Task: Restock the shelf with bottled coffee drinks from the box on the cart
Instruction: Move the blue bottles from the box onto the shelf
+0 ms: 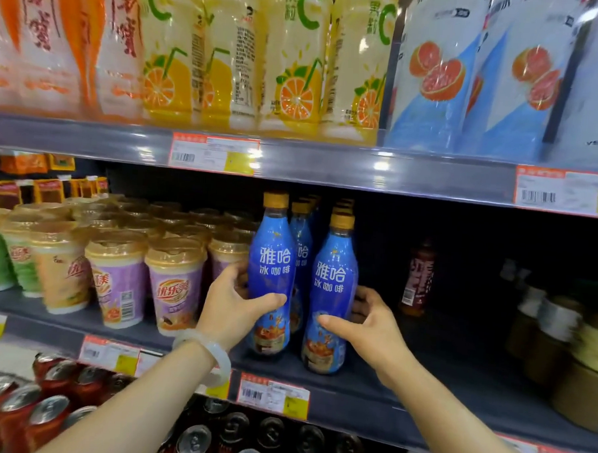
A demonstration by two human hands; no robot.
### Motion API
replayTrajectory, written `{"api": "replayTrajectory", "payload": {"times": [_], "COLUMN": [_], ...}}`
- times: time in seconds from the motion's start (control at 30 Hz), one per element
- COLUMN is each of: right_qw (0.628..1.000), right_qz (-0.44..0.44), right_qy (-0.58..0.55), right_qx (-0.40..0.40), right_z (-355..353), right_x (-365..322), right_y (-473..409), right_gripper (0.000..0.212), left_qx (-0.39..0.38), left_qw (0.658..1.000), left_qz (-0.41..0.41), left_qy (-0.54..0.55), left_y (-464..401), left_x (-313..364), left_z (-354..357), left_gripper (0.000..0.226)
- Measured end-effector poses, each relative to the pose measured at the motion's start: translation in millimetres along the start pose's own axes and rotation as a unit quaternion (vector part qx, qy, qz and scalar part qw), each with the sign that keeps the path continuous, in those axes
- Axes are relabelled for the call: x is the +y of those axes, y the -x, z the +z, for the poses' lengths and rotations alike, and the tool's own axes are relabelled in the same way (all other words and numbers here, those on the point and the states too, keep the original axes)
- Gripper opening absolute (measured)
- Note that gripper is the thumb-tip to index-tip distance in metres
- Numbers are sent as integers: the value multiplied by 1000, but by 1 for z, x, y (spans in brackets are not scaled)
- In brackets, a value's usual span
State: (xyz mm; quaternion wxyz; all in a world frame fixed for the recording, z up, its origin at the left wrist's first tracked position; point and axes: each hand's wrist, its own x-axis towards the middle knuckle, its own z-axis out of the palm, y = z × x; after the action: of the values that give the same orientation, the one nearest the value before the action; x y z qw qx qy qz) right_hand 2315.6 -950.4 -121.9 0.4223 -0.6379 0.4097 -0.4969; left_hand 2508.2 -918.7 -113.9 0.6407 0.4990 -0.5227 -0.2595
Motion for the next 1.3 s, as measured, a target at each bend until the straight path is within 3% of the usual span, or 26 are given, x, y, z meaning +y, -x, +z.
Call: {"api": "replayTrajectory", "payload": {"times": [0.27,0.47,0.63,0.8,1.3], "right_qw": [993,993,994,995,993], "right_qz": [-13,-17,-23,-22,-7], "right_qy": [115,109,99,97,120], "right_qx": [27,44,35,29,17], "right_z": [3,5,7,6,6], "right_x": [21,26,24,22,18], "right_y": [7,11,13,13,12], "right_gripper": [63,51,45,45,48], "left_qx": [-45,-103,-109,-98,-87], "left_qw": [999,994,994,994,994], "left_qz": [-12,-13,-26,-39,-65], "left_qy": [19,22,-6,4,-12], "left_y": [-5,-3,-1,-1,1], "left_x": [-21,-30,-39,-40,-37], "left_z": [11,3,-2,0,3], "left_gripper": [62,82,87,66,51]}}
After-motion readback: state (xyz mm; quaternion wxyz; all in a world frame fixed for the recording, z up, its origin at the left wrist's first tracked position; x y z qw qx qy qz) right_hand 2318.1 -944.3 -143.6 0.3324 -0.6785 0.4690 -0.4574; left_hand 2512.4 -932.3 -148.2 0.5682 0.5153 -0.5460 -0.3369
